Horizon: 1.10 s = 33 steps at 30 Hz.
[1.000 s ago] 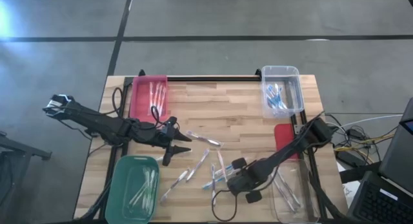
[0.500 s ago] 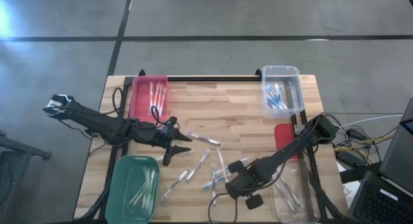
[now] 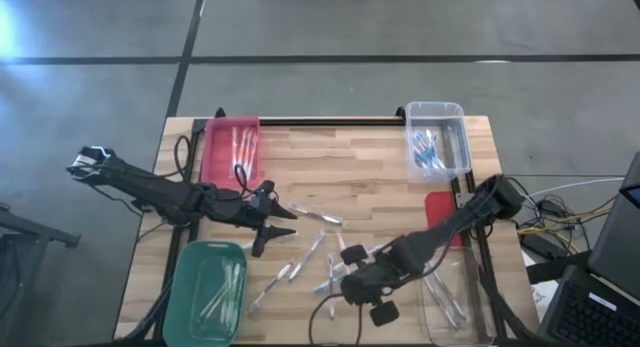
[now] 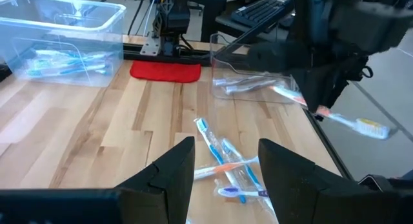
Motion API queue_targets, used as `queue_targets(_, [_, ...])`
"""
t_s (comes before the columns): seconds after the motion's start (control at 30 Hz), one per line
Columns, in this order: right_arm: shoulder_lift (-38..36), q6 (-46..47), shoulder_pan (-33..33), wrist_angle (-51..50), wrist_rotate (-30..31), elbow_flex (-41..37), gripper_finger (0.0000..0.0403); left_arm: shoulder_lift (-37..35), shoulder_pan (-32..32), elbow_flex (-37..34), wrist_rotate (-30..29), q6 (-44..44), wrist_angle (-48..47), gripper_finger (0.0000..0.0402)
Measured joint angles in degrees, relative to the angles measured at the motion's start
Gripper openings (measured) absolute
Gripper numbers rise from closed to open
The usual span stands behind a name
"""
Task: Pick & Place Toothbrushes
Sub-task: Put the orange toothbrush into the pink bin
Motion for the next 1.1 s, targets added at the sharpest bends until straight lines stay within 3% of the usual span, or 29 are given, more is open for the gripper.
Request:
queue_targets(0.57, [-6.4,-11.7,-10.7,6.0,-2.1,-8.4,0.0006,0.0,0.1,-0.8,-0.6,3.6,-0.7,0.0177])
queue_targets(0.77, [-12.2,-14.9,-14.2,9.8,-2.2,-14.3,0.0007,0.0,0.5,-0.8,-3.8,7.9,-1.5,0.0177])
queue_targets(0.9, [-19.1,-15.5,-16.8,19.9,-2.0,-22.8,0.0007,0.0,0.6,-0.8,-10.8,10.6,-1.5,0.0177])
queue_targets(1.1, [-29.2,-20.3,-19.6,45.3,-1.7,-37.8,0.0008,0.0,0.6,-0.8,-17.8,10.7,-1.6,0.0177])
